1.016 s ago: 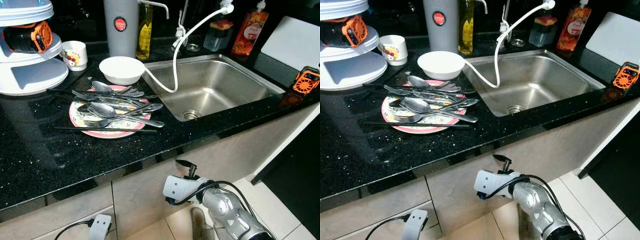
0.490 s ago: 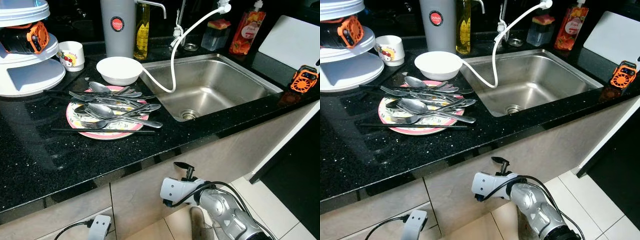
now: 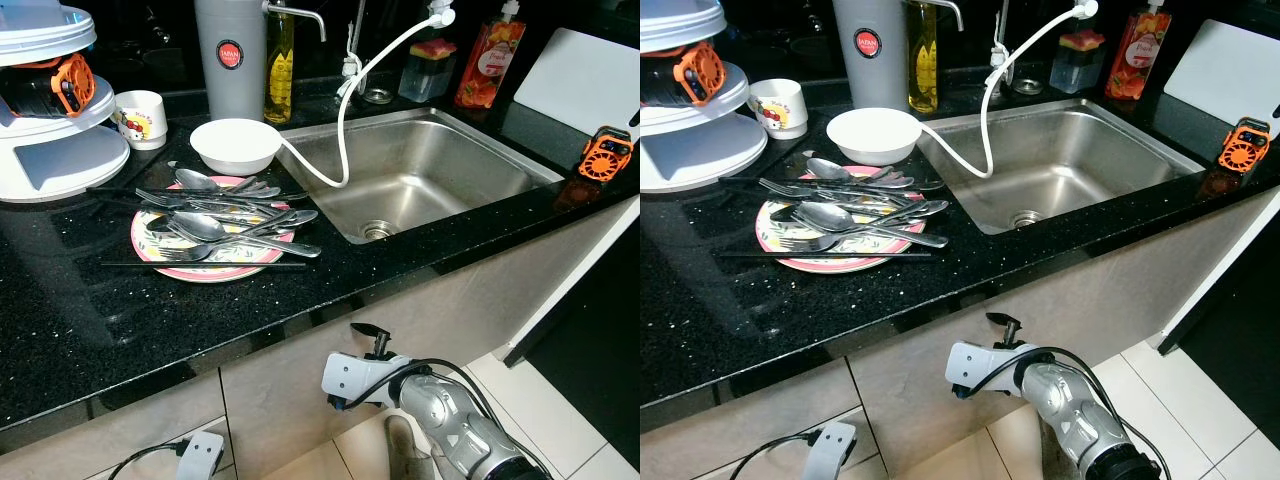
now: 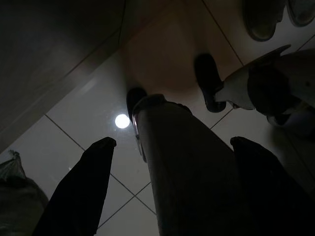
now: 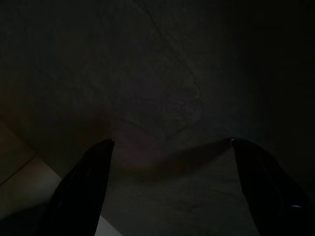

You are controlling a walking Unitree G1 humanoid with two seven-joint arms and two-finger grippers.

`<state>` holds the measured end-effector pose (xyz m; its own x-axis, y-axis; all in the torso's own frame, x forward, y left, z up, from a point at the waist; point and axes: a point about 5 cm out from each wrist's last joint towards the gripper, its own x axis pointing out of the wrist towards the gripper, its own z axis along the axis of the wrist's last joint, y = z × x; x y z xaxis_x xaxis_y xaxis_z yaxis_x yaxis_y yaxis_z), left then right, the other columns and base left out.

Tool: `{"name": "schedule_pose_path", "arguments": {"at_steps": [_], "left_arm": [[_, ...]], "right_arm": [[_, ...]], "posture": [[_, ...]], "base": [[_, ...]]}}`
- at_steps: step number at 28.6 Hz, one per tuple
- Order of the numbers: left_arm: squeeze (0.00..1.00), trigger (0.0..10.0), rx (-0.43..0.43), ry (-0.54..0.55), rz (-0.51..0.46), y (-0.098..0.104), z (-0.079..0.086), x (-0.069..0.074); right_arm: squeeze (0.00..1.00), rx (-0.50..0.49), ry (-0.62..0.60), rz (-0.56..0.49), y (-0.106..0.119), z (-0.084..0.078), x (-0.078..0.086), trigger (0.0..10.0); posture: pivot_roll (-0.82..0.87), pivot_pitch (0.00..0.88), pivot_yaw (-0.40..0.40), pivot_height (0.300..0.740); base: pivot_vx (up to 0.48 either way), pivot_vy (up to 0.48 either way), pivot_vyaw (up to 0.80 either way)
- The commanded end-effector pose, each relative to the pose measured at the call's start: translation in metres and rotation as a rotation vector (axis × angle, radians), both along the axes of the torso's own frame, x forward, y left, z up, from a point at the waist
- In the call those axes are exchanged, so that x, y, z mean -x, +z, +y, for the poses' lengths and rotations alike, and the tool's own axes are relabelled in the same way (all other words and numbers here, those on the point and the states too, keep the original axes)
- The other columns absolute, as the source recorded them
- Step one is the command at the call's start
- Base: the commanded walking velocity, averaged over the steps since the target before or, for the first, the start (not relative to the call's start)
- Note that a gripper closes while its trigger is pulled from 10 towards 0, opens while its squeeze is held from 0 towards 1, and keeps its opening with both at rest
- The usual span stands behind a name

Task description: Kitchen organization

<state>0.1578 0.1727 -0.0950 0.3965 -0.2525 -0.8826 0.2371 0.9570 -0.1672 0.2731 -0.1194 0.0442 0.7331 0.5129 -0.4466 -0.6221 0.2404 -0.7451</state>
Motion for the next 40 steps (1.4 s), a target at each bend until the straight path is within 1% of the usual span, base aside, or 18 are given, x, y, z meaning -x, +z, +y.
{"name": "schedule_pose_path", "arguments": {"at_steps": [1,3,11,25,29,40], "left_arm": [[0.0,10.0,-0.001,0.001,0.005,0.0,0.003,0.001],[0.0,10.0,0.0,0.0,0.02,-0.002,0.003,0.007],[0.0,10.0,0.006,0.009,0.032,-0.004,0.002,0.011],[0.0,10.0,0.006,-0.007,0.035,-0.005,0.002,0.013],[0.0,10.0,0.007,-0.003,0.029,-0.004,0.001,0.011],[0.0,10.0,0.004,-0.027,0.036,-0.005,-0.001,0.012]], "right_arm": [[0.0,0.008,-0.004,0.0,0.0,-0.001,-0.001,10.0],[0.0,0.009,-0.004,0.001,0.0,-0.002,-0.001,10.0],[0.0,0.01,-0.004,-0.001,0.0,-0.004,-0.001,10.0],[0.0,0.003,-0.005,-0.003,0.0,-0.002,0.002,10.0],[0.0,0.001,-0.008,-0.004,0.001,-0.004,0.002,10.0],[0.0,-0.004,-0.011,-0.002,0.0,-0.003,0.001,10.0]], "posture": [[-0.11,0.021,-0.043,0.74],[-0.11,0.027,-0.045,0.74],[-0.1,0.038,-0.043,0.74],[-0.1,0.05,-0.028,0.74],[-0.09,0.057,-0.015,0.74],[-0.09,0.043,-0.016,0.74]], "base": [[0.0,0.0,0.0],[0.0,0.0,0.0],[0.0,0.0,0.0],[0.0,0.0,0.0],[0.0,0.0,0.0],[0.0,0.0,0.0]]}}
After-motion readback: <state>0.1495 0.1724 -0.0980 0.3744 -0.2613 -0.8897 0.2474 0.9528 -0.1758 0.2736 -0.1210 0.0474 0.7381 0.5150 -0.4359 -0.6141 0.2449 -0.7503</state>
